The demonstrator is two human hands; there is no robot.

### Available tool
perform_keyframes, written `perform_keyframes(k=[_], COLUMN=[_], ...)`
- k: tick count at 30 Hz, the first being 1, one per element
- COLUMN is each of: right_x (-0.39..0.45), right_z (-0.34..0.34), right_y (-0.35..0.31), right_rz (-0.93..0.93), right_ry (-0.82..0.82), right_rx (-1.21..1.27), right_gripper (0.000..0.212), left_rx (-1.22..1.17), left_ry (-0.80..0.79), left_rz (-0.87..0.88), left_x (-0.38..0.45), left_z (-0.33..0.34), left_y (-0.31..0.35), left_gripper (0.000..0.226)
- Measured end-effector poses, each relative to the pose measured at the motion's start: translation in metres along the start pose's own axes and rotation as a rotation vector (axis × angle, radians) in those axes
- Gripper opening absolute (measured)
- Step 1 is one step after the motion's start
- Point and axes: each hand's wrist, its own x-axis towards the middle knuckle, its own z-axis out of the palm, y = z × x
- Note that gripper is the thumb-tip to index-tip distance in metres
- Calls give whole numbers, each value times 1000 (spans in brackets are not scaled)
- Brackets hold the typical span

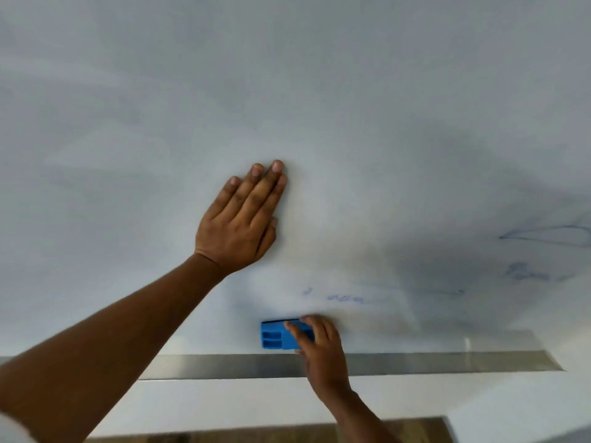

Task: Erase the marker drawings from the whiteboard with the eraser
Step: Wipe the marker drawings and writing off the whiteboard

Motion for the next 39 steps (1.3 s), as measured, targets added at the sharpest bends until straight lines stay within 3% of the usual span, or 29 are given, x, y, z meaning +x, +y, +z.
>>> perform_keyframes(k=[2,4,8,10,12,15,18,20,28,30,32,35,39], right_x=[1,26,72,82,74,36,23,24,15,24,38,46,22], right_z=[-16,-46,-108,-99,-60,7,22,7,-82,-83,-75,-34,1], right_y=[17,30,62,50,18,-29,-20,4,142,147,123,44,-20], right_rz=[-74,-24,189,335,327,96,-84,-100,643,863,961,741,445], right_ry=[23,198,586,710,682,398,200,216,721,849,917,869,483], right_rx=[-57,-50,19,104,124,37,23,13,280,375,385,330,349], right_gripper=[76,68,63,65,65,72,75,68,65,74,71,63,58], left_rx=[7,22,50,64,64,69,74,73,62,75,70,70,-5], left_ry=[-8,5,20,14,6,6,14,16,1,-4,-3,-2,-40], left_rz=[11,14,-10,-13,-2,12,27,28,46,61,62,62,22], left_x=[-4,-3,-3,-3,-3,-2,-3,-2,-3,-4,-5,-3,-1], left_z=[0,2,3,2,2,0,-2,-1,0,0,0,0,-7], left_y=[-2,-1,3,4,4,2,0,0,1,1,2,2,5], left_gripper=[71,70,71,71,72,74,75,71,73,72,71,72,72])
